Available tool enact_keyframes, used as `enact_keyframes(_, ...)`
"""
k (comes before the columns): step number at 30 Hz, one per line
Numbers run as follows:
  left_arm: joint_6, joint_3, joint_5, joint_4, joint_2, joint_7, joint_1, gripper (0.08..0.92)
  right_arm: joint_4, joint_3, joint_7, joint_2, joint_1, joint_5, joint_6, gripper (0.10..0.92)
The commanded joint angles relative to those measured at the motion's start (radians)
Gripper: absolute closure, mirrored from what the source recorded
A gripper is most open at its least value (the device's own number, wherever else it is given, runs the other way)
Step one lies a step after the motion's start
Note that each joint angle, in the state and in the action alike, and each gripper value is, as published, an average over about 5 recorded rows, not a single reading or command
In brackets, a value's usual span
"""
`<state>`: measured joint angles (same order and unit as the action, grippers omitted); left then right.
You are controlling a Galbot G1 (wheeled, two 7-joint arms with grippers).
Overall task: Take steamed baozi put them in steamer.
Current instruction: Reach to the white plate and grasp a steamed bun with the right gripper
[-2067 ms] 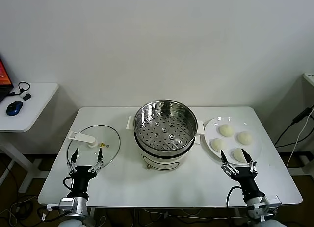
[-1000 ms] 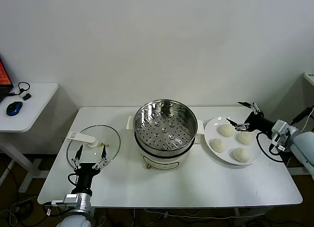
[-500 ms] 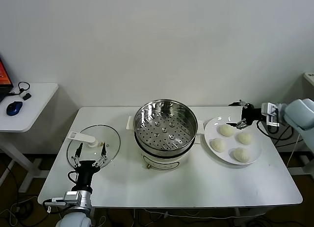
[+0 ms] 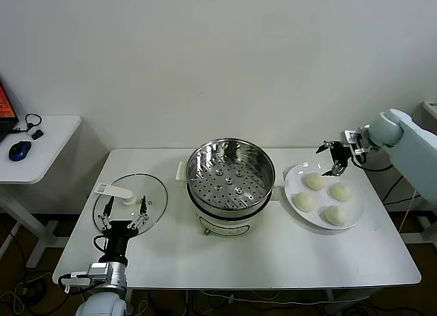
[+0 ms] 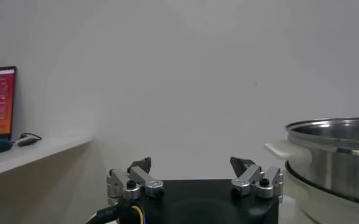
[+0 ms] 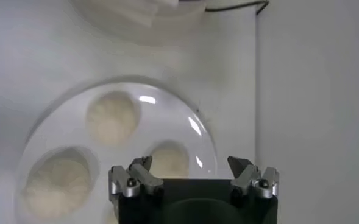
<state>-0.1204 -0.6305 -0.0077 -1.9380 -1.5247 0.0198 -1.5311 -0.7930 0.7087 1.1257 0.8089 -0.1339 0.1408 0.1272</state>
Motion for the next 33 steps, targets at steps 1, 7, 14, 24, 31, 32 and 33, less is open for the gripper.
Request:
enact_keyframes(1,0.003,-0.002,0.000,-0.002,0.000,-0.002,0.000,0.177,0.223,0.066,0.035,0.152,-0.057,0.119,0.030,0.203)
enact_keyframes(7,0.001,-0.007,-0.001,0.001,-0.001,-0.004,-0.005,0.177,0.234,0.007,0.006,0.174,-0.010,0.157,0.036,0.203)
enact_keyframes(14,0.001,-0.007,-0.002,0.002,-0.001,-0.005,-0.006,0.177,0.265,-0.038,0.008,0.187,0.023,0.199,0.041,0.203)
enact_keyframes(24,0.001,-0.008,-0.002,0.005,-0.001,-0.006,-0.007,0.177,0.336,-0.111,-0.001,0.226,0.050,0.258,0.059,0.203)
enact_keyframes(31,0.003,-0.006,-0.001,0.008,-0.001,-0.006,-0.006,0.177,0.380,-0.171,-0.006,0.255,0.072,0.306,0.070,0.203)
enact_keyframes(32,0.002,-0.006,-0.001,0.009,-0.001,-0.006,-0.006,0.177,0.387,-0.179,-0.007,0.258,0.073,0.314,0.071,0.203)
enact_keyframes(33,0.001,-0.006,-0.001,0.010,-0.001,-0.006,-0.007,0.177,0.394,-0.188,-0.009,0.261,0.074,0.323,0.073,0.203)
